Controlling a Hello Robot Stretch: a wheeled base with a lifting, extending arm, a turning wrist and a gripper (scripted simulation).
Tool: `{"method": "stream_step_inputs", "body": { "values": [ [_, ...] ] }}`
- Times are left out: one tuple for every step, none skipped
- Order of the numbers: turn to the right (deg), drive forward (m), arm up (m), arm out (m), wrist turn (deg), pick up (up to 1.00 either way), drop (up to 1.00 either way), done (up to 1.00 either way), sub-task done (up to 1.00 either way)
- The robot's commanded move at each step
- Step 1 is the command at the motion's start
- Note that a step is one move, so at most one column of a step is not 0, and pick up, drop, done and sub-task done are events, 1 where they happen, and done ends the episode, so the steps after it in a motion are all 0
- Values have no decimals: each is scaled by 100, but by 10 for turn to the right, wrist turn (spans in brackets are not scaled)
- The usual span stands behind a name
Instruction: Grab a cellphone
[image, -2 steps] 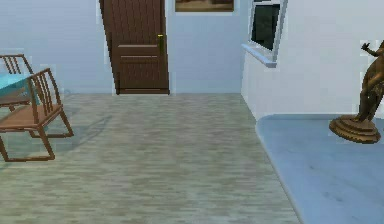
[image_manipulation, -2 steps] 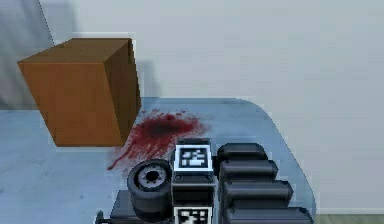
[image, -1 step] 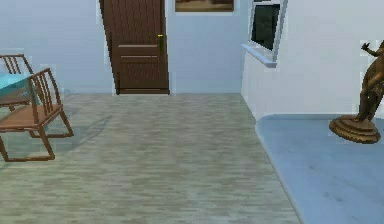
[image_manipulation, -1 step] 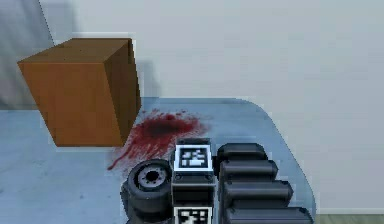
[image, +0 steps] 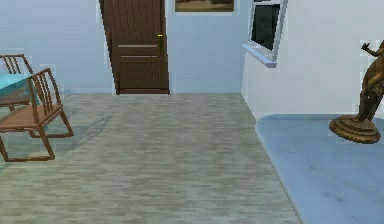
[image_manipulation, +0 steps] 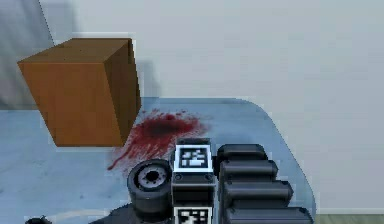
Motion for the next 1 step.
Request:
{"method": "stream_step_inputs", "body": {
  "values": [
    [0, 0, 0, 0, 450, 0, 0, 0, 0]
  ]
}}
